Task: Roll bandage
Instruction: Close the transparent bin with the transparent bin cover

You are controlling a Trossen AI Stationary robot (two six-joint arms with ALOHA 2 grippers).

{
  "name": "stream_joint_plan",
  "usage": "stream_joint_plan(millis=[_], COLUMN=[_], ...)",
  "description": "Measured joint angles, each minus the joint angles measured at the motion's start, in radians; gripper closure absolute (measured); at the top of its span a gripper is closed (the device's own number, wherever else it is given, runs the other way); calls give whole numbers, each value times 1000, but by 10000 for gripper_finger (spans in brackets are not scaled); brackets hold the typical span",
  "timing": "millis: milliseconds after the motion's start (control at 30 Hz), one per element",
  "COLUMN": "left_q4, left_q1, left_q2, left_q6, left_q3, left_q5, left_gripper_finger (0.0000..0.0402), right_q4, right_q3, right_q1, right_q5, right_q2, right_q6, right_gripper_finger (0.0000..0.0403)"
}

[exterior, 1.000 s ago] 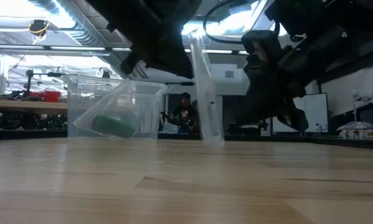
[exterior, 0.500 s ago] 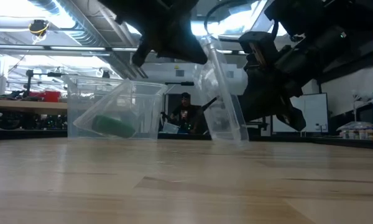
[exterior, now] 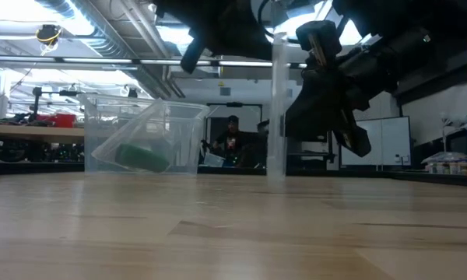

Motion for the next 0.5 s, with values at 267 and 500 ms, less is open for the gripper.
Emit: stream_joint_plan(millis=[267,500], left_q4=[61,99], left_q1=[-7,-40], left_q2=[35,73], left_q6=[10,-32], left_q3=[1,2], left_q5=[50,64], left_gripper_finger=[401,401], right_q4=[-11,-25], right_q3=[16,24], right_q1=[14,62], right_q5=[-1,32], right_q2=[0,-1], right_q6=[-3,-3], right_gripper_finger=[354,354])
